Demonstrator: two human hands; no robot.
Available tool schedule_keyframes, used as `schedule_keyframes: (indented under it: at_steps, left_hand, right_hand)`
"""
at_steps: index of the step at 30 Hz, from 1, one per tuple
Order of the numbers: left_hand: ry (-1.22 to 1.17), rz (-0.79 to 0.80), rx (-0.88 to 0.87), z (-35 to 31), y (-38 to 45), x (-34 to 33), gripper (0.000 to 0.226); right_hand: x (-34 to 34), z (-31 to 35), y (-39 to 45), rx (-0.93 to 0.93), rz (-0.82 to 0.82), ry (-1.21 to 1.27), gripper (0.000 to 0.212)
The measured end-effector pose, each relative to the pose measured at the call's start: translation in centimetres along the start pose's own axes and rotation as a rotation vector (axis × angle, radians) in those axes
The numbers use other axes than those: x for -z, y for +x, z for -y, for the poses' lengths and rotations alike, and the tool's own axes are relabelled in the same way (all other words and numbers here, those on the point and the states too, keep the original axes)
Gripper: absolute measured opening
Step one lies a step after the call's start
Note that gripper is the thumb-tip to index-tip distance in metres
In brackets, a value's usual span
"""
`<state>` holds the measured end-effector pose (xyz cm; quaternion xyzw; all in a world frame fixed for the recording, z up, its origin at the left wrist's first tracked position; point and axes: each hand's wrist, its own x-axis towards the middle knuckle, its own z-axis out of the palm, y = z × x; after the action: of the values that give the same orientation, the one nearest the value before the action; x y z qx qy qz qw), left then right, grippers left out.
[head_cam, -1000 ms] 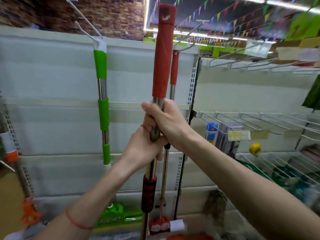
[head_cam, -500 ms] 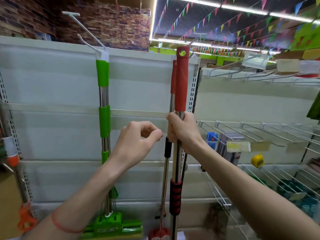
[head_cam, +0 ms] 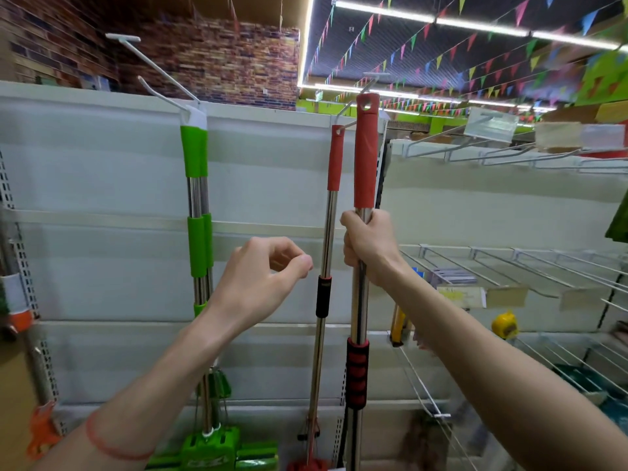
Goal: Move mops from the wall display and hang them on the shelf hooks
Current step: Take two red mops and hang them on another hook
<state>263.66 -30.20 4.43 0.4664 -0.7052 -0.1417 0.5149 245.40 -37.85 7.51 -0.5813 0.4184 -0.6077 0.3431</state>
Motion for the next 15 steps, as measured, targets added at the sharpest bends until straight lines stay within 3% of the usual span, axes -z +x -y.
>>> schedule_keyframes:
  at_steps: [15]
  left_hand:
    - [0.02,-0.011,0.003,0.4,0.2,0.2,0.019]
  right_hand:
    - [-0.5,-1.6,3.6,-0.066,0.02,0.018,0.032]
